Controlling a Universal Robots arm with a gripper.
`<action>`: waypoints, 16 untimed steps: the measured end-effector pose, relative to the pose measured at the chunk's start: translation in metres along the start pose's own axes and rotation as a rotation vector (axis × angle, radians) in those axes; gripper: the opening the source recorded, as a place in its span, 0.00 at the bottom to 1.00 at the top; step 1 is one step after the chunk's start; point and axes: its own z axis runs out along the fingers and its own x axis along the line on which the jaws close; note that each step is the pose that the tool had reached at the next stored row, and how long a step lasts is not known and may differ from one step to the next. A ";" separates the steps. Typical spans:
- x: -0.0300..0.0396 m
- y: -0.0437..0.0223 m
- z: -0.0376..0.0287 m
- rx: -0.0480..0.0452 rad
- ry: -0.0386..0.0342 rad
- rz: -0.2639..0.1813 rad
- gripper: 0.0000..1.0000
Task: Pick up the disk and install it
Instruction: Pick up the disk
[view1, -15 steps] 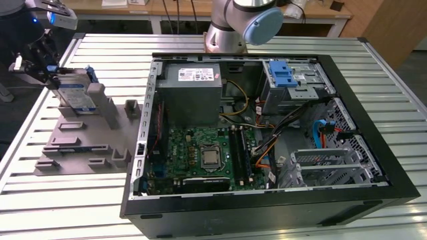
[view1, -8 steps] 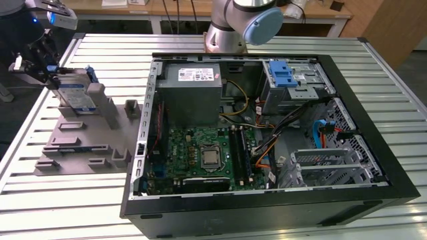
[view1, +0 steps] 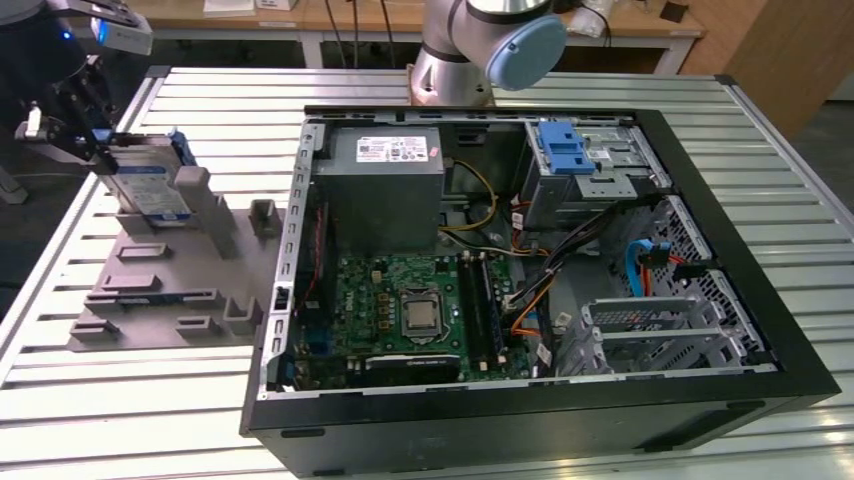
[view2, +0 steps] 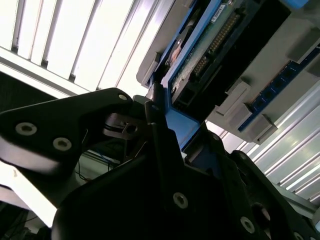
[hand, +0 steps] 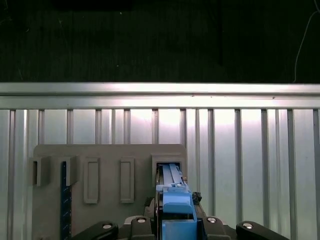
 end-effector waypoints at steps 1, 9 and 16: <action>0.0000 0.0000 -0.0011 0.0000 0.0000 0.000 0.36; 0.0000 -0.0001 0.0032 0.0001 -0.0001 0.000 0.36; 0.0002 -0.0001 0.0055 -0.0001 0.0000 0.000 0.38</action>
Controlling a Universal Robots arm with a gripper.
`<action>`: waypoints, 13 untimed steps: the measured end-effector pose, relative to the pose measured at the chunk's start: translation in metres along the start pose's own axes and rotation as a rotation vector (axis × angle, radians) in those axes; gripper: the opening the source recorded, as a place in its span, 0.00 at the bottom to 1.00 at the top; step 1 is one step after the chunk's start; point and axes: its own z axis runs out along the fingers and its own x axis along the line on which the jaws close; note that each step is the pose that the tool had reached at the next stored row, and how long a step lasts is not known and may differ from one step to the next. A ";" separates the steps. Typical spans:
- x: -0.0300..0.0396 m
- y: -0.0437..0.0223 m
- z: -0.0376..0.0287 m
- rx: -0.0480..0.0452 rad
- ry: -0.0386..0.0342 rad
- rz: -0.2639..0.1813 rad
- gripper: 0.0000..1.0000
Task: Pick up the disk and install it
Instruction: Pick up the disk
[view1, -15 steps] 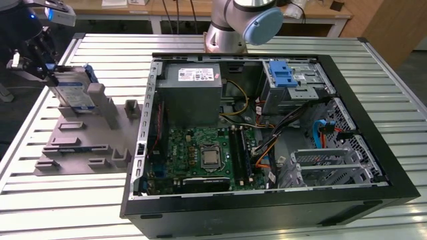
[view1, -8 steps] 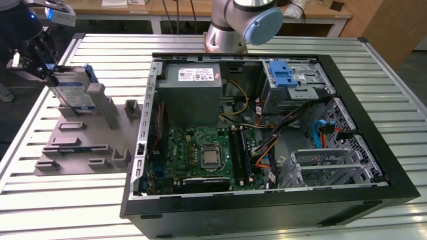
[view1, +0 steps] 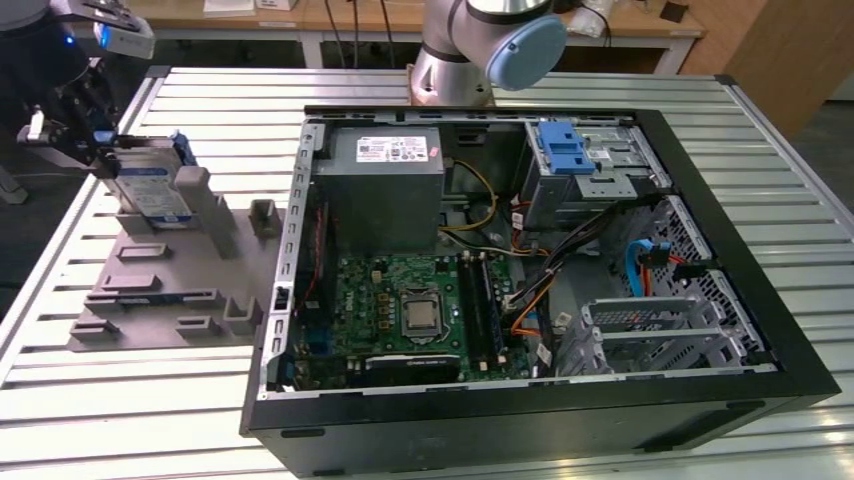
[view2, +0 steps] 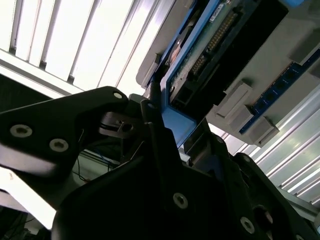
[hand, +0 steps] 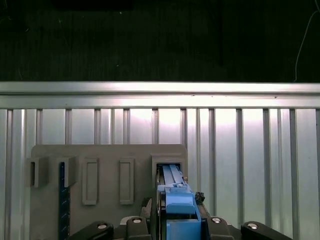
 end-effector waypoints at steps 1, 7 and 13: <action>0.0000 0.0000 -0.0008 0.0001 0.0000 0.000 0.44; -0.0004 0.0001 -0.0026 -0.0002 0.0004 0.000 0.36; -0.0005 0.0001 -0.0042 0.0005 0.0001 0.000 0.36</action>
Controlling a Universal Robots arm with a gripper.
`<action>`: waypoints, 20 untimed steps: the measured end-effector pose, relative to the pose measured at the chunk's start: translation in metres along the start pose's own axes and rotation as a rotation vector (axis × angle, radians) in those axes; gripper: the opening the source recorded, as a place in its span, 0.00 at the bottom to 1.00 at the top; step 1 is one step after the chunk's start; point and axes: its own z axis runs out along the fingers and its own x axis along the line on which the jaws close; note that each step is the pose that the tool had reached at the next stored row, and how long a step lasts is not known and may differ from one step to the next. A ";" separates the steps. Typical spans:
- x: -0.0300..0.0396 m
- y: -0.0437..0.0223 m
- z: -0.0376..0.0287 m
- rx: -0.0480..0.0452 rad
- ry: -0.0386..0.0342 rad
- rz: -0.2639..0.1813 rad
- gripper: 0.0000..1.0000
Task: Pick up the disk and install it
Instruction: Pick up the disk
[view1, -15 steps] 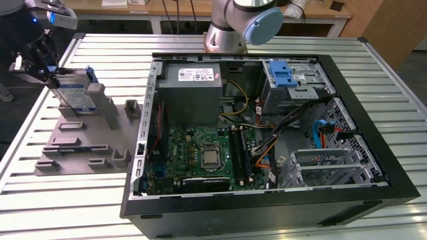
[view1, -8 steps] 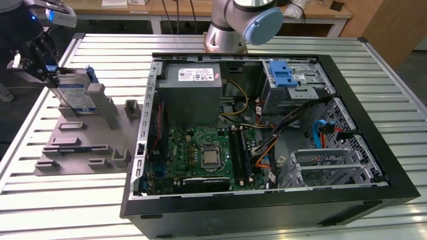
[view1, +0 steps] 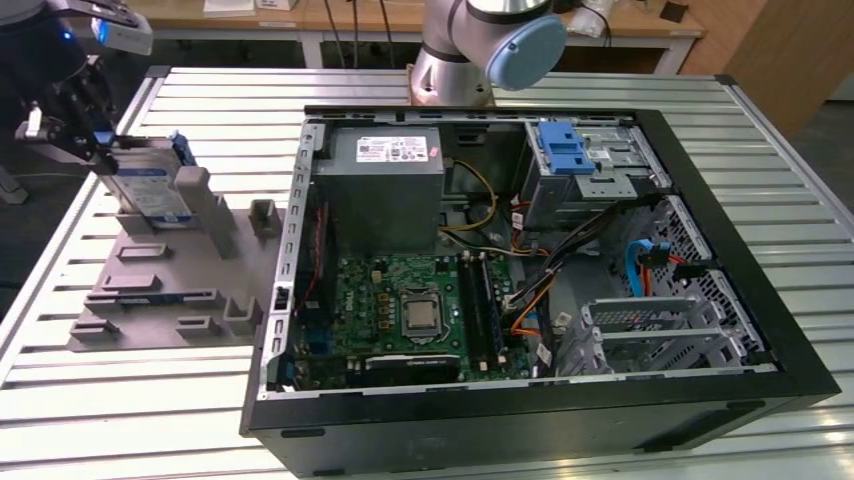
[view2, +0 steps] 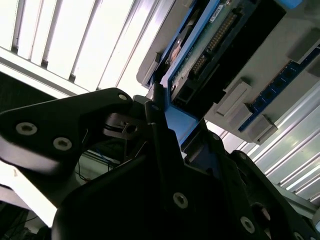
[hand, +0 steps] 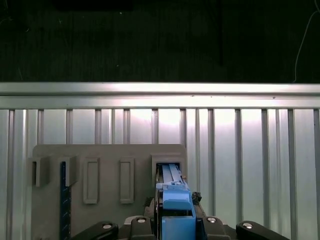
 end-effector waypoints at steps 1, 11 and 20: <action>-0.0001 0.0001 -0.0017 -0.0001 0.0000 0.000 0.36; -0.0006 0.0004 -0.0111 -0.0003 0.0001 0.000 0.36; -0.0006 0.0004 -0.0123 -0.0008 0.0004 0.000 0.36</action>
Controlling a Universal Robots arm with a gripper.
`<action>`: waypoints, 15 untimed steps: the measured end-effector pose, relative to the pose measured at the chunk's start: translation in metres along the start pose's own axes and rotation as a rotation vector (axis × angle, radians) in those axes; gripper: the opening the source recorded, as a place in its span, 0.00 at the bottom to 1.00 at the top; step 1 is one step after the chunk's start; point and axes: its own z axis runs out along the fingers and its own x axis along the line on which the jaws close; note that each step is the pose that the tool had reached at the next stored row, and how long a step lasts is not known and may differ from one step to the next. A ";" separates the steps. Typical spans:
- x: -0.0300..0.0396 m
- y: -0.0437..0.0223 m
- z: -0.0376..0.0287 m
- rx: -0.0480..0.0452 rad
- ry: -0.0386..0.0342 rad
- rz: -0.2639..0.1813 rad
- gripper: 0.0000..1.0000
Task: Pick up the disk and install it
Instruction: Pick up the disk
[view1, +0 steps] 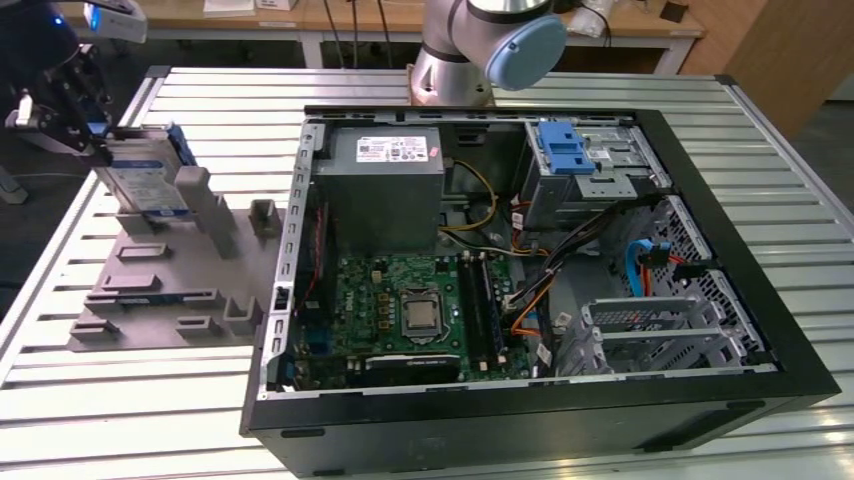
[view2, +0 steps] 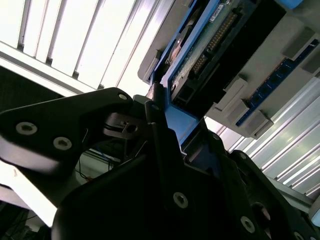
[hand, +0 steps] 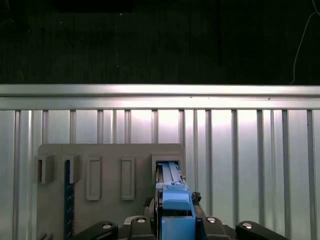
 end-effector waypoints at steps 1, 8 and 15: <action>0.0000 0.0000 -0.0007 0.0001 0.0000 0.000 0.36; -0.0004 0.0002 -0.0083 0.0004 -0.0003 0.000 0.36; -0.0008 0.0004 -0.0165 0.0004 -0.0003 0.000 0.36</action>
